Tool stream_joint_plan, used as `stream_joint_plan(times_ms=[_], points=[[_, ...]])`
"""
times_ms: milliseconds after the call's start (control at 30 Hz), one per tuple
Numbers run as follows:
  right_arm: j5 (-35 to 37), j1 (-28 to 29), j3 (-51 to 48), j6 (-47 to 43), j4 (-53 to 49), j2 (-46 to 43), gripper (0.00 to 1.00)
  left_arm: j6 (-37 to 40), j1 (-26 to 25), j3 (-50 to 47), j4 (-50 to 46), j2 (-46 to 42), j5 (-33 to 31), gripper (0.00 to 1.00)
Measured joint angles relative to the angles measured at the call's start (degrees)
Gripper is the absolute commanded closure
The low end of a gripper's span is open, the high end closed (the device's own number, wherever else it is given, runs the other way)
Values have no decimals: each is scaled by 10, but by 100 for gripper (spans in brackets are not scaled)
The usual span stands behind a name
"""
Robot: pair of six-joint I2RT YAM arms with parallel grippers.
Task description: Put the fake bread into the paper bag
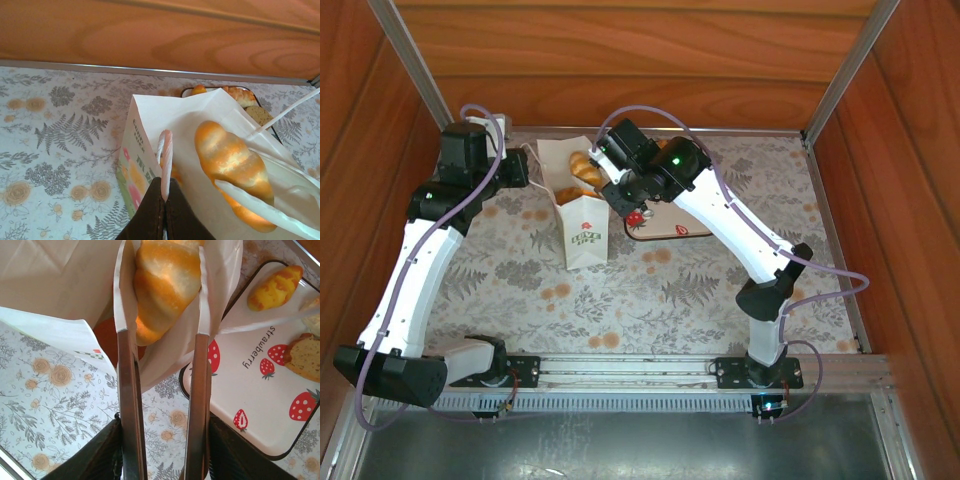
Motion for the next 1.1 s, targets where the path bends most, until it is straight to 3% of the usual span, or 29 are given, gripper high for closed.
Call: stream_joint_plan(times_ms=[433, 1100], points=[[4, 0, 0, 3, 0, 0, 41, 0, 0, 0, 0, 0, 0, 98], [-14, 0, -18, 7, 32, -21, 42, -29, 0, -26, 9, -23, 6, 98]])
